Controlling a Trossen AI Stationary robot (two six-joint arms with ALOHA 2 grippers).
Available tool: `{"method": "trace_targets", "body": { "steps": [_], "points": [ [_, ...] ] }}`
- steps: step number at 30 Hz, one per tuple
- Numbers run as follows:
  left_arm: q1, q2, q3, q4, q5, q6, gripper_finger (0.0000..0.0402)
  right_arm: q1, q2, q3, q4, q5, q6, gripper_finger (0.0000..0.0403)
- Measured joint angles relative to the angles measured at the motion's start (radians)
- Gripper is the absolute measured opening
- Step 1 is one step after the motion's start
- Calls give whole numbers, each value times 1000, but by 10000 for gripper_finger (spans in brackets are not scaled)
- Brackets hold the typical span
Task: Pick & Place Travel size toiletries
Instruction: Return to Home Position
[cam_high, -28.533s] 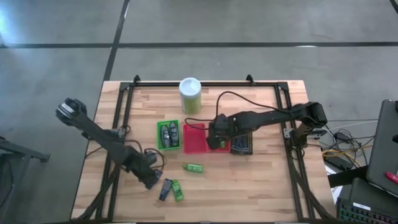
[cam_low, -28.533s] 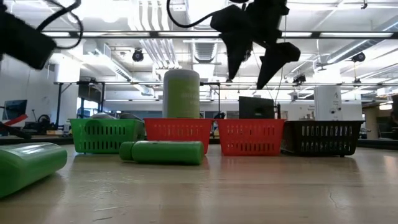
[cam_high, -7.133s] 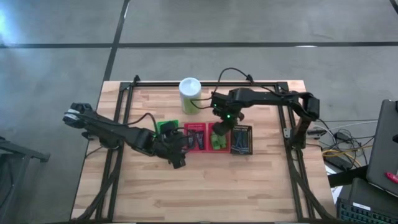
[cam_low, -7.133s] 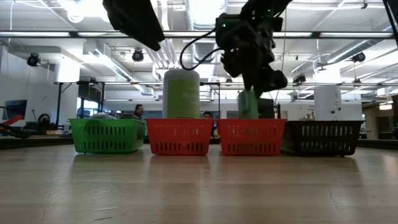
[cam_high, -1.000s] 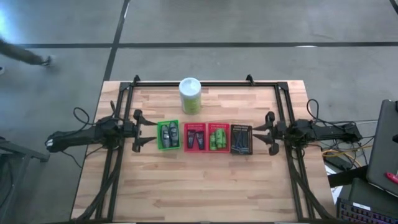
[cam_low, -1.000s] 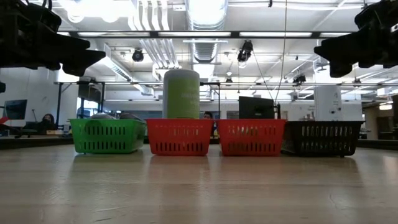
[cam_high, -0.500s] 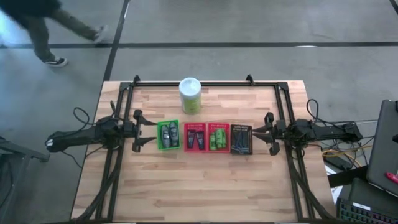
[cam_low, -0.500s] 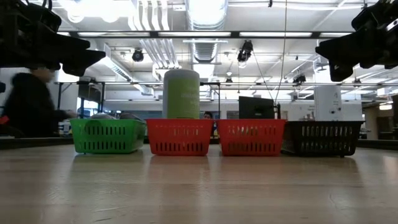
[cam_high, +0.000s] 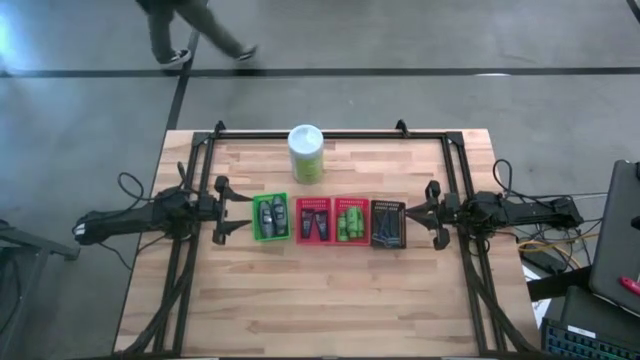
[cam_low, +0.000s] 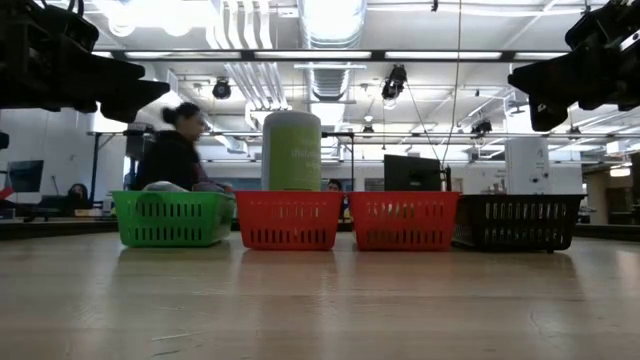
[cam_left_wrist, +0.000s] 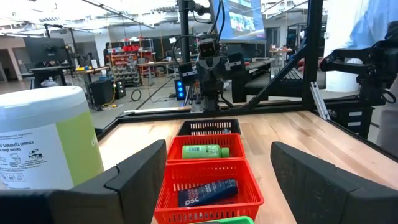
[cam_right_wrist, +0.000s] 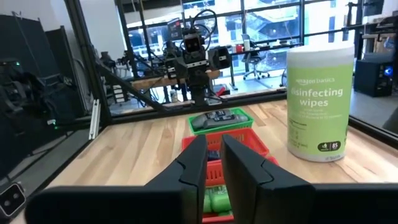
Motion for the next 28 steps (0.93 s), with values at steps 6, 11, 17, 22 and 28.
{"method": "trace_targets", "body": {
  "steps": [6, 11, 17, 22, 28],
  "points": [
    [0, 0, 0, 0, 0, 0, 293, 0, 0, 0, 0, 0, 1, 65],
    [0, 0, 0, 0, 0, 0, 293, 0, 0, 0, 0, 0, 1, 83],
    [0, 0, 0, 0, 0, 0, 293, 0, 0, 0, 0, 0, 0, 101],
    [0, 0, 0, 0, 0, 0, 293, 0, 0, 0, 0, 0, 0, 114],
    [0, 0, 0, 0, 0, 0, 293, 0, 0, 0, 0, 0, -1, 130]
  ]
}}
